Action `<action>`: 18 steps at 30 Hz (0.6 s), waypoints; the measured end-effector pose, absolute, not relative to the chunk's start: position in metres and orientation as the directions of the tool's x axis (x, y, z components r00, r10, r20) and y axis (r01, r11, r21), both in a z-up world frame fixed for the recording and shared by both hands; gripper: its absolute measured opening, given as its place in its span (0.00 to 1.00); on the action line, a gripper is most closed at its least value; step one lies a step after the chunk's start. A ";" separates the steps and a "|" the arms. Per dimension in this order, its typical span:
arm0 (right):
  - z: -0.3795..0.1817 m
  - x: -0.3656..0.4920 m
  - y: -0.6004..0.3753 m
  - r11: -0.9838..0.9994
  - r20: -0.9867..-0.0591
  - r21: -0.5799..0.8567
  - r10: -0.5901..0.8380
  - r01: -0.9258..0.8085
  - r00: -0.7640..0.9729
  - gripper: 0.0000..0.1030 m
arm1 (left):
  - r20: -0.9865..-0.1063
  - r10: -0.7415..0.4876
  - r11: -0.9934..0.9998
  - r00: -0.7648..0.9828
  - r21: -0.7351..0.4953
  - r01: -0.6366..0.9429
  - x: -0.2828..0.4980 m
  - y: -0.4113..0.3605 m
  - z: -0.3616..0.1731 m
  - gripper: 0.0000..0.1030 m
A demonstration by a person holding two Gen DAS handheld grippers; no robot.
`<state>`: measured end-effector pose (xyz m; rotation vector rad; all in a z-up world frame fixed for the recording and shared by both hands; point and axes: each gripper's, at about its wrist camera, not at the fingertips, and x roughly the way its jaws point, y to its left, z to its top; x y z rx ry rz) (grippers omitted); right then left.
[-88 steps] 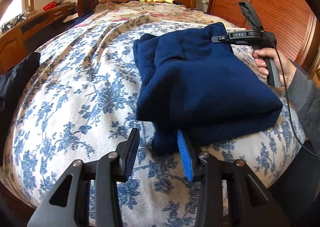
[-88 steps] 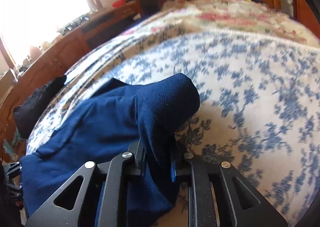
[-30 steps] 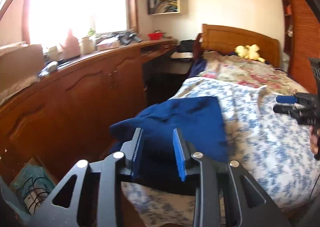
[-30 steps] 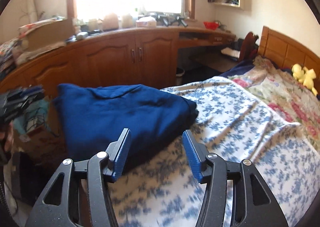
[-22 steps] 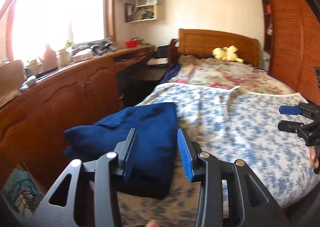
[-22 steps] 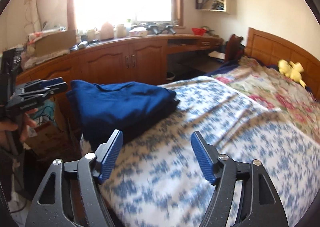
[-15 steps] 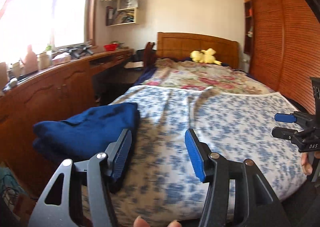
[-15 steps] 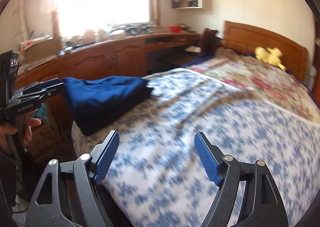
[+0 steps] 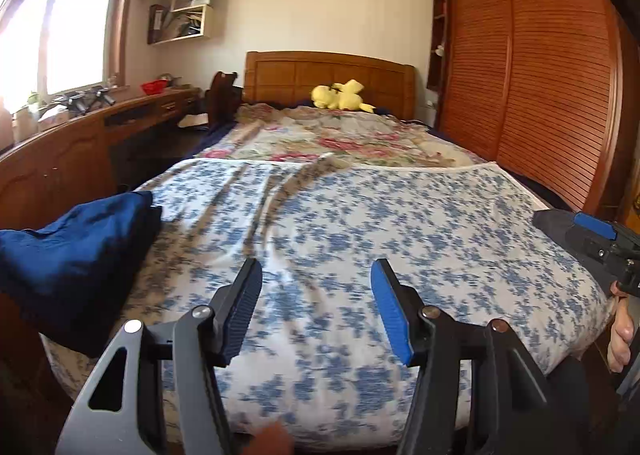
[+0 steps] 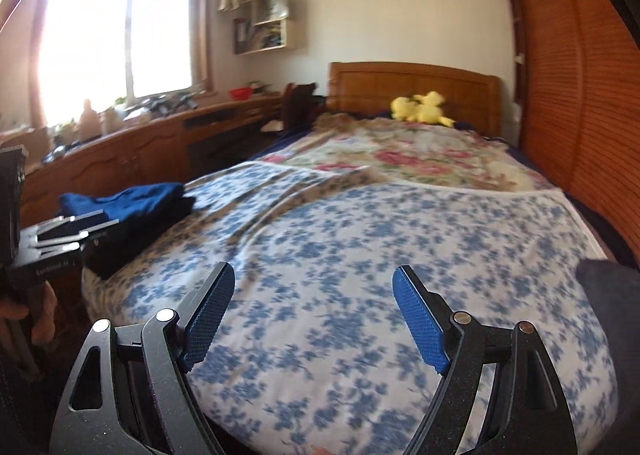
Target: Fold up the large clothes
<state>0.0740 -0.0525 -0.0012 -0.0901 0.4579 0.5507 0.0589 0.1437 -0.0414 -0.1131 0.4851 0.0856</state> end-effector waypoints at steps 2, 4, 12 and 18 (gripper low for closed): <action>0.001 0.070 -0.073 0.876 -0.431 0.049 0.451 -0.479 0.781 0.81 | -0.469 0.024 0.992 0.883 -0.096 -0.078 0.064 0.126 -0.042 0.54; 0.002 0.064 -0.092 0.896 -0.417 0.047 0.419 -0.442 0.807 0.81 | -0.471 0.015 0.994 0.882 -0.087 -0.063 0.067 0.110 -0.042 0.54; 0.000 0.053 -0.132 0.931 -0.392 0.050 0.352 -0.363 0.850 0.81 | -0.440 0.012 0.999 0.898 -0.030 -0.029 0.062 0.066 -0.027 0.55; -0.004 0.050 -0.144 0.936 -0.393 0.070 0.344 -0.345 0.853 0.81 | -0.424 0.001 0.999 0.906 -0.041 -0.020 0.055 0.058 -0.020 0.55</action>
